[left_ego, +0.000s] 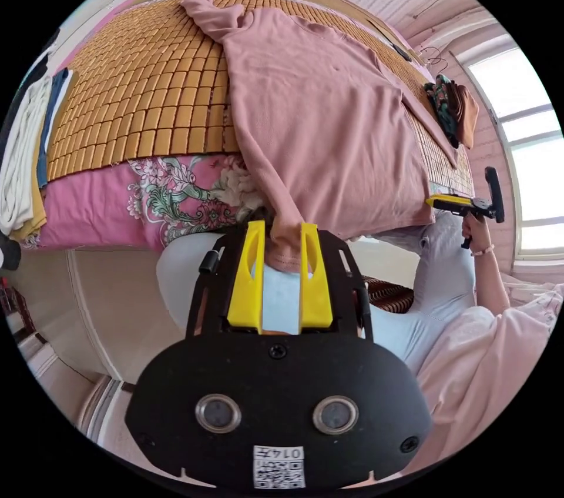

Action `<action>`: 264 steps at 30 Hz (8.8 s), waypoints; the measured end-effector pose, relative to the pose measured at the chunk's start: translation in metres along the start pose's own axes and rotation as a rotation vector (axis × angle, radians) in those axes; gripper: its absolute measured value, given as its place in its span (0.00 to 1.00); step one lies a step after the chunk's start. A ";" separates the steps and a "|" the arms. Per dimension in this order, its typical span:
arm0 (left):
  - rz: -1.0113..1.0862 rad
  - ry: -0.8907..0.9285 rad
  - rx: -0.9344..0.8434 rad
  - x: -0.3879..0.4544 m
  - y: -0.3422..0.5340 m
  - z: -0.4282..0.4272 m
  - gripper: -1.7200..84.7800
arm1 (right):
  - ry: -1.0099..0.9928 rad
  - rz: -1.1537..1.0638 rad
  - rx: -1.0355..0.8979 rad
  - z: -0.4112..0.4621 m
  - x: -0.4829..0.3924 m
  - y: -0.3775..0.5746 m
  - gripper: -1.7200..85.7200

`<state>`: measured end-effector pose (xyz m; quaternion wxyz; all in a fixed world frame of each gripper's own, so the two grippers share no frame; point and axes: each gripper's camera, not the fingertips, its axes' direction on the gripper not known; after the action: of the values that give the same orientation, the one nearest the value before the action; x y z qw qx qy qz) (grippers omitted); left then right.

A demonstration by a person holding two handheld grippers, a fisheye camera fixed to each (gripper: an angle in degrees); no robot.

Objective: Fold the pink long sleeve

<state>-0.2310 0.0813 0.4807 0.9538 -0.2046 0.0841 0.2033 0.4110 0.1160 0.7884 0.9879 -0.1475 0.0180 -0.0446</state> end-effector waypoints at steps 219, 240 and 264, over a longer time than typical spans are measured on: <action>0.325 -0.187 0.539 0.010 -0.027 0.001 0.13 | -0.734 0.063 0.351 -0.068 0.074 -0.022 0.07; 0.193 -0.141 0.365 -0.023 -0.154 0.022 0.10 | -0.416 0.144 0.033 0.012 0.091 -0.012 0.08; 0.707 -0.042 0.207 0.251 -0.111 0.115 0.09 | -0.153 0.367 0.455 0.005 0.165 0.054 0.13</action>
<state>0.0510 0.1263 0.5631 0.8418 -0.0611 0.1501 0.5149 0.5805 0.1534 0.7740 0.9856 0.0806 -0.0405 0.1429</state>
